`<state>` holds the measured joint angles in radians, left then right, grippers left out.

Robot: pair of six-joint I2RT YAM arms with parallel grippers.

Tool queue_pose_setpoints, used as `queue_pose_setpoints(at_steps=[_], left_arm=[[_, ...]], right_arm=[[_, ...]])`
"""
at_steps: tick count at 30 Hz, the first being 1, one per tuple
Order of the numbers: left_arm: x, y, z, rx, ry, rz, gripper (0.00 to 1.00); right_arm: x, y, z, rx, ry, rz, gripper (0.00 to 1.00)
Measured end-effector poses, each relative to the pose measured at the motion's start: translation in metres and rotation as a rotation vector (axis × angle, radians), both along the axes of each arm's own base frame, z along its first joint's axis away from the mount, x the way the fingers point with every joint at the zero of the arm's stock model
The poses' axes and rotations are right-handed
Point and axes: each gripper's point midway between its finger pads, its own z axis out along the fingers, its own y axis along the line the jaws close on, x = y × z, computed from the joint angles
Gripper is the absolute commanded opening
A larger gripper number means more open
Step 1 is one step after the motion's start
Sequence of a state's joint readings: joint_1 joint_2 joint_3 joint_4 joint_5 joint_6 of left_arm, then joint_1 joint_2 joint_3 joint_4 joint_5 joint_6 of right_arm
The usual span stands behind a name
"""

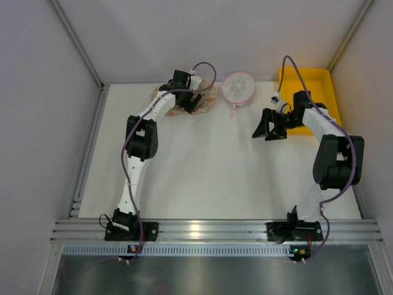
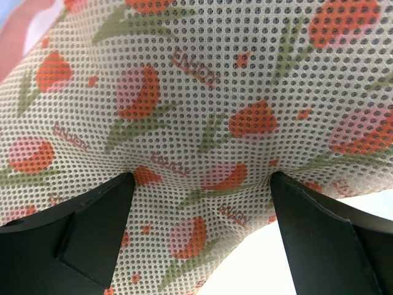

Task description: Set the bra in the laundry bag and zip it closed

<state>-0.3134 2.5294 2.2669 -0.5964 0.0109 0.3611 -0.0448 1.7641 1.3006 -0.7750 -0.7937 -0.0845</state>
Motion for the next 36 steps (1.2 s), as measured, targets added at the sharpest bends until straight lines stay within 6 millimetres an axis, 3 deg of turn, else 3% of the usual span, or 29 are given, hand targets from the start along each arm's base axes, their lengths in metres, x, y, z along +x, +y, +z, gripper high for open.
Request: queue_pose_setpoints(at_steps=[8,13,17,22,25,27,28,34,36], left_arm=[[0.034,0.010,0.010,0.019,-0.166,0.069,0.99],[0.030,0.023,0.030,0.033,-0.204,0.124,0.98],[0.001,0.023,0.088,-0.024,-0.230,0.106,0.98],[-0.052,0.015,0.201,-0.138,-0.346,0.076,0.98],[-0.095,0.007,0.233,-0.203,-0.351,0.050,0.99],[-0.120,0.003,0.230,-0.235,-0.324,0.035,0.99],[-0.133,0.003,0.219,-0.237,-0.288,0.032,0.99],[-0.213,0.027,0.103,-0.164,0.035,0.057,0.99],[-0.236,0.034,0.081,-0.150,0.115,0.063,0.98]], right_arm=[[0.002,-0.003,0.001,-0.014,-0.014,0.003,0.99],[0.011,-0.004,0.009,-0.020,-0.046,0.000,0.99],[0.024,-0.005,0.021,-0.027,-0.099,-0.007,1.00],[0.036,-0.004,0.032,-0.046,-0.173,-0.009,0.99],[0.039,0.002,0.038,-0.056,-0.214,0.006,0.99],[0.038,0.013,0.043,-0.059,-0.240,0.031,1.00],[0.035,0.022,0.046,-0.055,-0.249,0.052,0.99],[-0.006,0.071,0.041,-0.044,-0.256,0.200,0.99],[-0.026,0.085,0.032,-0.044,-0.242,0.251,0.99]])
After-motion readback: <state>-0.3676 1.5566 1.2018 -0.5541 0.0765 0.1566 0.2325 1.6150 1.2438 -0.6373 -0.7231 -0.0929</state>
